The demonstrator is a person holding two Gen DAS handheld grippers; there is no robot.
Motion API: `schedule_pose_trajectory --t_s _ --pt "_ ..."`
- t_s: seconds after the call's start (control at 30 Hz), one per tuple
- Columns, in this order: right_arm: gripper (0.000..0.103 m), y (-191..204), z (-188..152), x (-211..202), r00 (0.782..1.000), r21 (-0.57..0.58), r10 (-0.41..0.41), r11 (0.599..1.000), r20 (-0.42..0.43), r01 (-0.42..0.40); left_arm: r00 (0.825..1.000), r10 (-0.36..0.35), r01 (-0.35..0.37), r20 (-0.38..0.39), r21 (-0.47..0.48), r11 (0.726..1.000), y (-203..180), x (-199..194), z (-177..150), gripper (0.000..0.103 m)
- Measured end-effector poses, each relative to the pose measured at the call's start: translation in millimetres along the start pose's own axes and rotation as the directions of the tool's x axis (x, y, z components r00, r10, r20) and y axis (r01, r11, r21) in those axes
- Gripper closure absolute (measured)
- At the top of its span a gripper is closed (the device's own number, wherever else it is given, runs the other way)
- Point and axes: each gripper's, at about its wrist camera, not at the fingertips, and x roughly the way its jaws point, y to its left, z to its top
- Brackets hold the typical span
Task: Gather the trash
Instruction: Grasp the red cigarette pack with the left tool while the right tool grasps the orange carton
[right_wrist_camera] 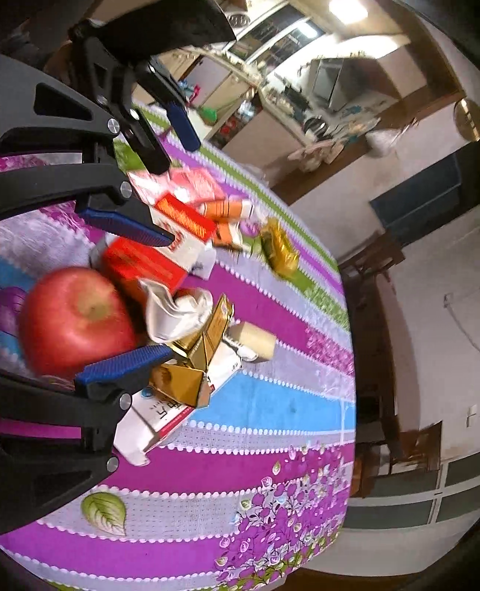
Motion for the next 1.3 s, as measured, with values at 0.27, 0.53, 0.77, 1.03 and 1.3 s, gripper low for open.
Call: schedule_pose_trajectory --t_s 0.27,0.53,0.77,1.03,1.3 --pt "0.067 3 -14 -5 0.999 -0.058 0.022 0.998 0.049 -0.019 0.998 -0.046 0.044 -0.043 -0.048 0.998 17 23 17 0.025" --pt "0.068 20 -53 -54 0.992 -0.150 0.106 0.984 0.064 -0.096 0.986 -0.077 0.077 -0.146 -0.010 0.997 -1 49 21 0.020" --pt "0.068 -3 -75 -111 0.981 -0.111 0.056 0.993 0.188 -0.036 0.914 -0.312 0.342 -0.260 0.080 0.936 -30 27 -9 0.020" --pt "0.068 -18 -98 -133 0.978 -0.082 0.040 0.996 0.205 -0.023 0.980 -0.135 0.145 -0.149 0.057 0.988 -21 -16 -51 0.020" --pt "0.068 -12 -115 -133 0.973 -0.089 -0.036 0.994 0.228 0.057 0.997 0.002 0.008 -0.077 0.121 0.993 -63 -23 -71 0.020"
